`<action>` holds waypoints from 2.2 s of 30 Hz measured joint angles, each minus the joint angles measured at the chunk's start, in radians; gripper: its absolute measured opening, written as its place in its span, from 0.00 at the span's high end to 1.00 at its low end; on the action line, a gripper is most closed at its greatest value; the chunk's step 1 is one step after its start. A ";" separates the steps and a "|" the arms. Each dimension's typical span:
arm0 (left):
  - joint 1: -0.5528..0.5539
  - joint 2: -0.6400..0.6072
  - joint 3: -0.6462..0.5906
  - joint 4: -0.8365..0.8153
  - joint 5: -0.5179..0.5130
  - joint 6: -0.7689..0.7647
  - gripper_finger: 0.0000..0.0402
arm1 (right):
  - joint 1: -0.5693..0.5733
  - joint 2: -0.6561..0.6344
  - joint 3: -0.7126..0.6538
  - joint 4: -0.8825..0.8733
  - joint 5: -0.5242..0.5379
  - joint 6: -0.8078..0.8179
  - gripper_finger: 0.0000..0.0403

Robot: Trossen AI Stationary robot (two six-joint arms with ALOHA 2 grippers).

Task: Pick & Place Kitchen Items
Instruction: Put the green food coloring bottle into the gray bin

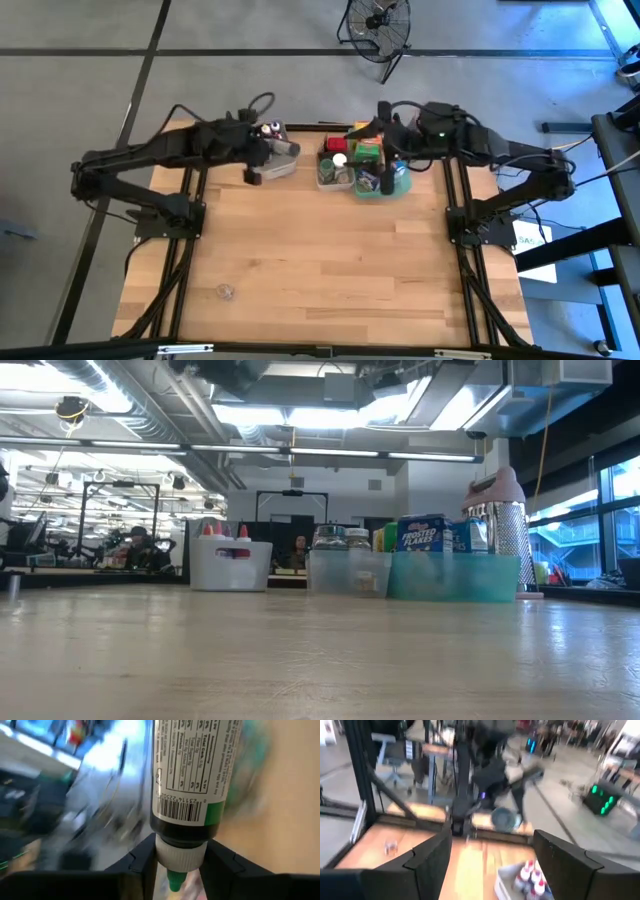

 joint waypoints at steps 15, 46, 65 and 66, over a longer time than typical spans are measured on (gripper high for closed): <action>0.074 0.326 -0.058 -0.373 -0.646 0.528 0.72 | 0.000 0.011 -0.011 -0.057 0.002 0.003 0.30; 0.171 0.683 -0.057 -0.367 -0.691 0.519 0.71 | 0.000 0.011 -0.012 -0.213 -0.001 -0.027 0.30; 0.108 0.753 -0.058 -0.395 -0.673 0.462 0.68 | 0.000 0.011 -0.013 -0.267 -0.010 -0.035 0.30; 0.108 0.754 -0.058 -0.395 -0.674 0.455 0.68 | 0.000 0.011 -0.013 -0.267 -0.010 -0.035 0.30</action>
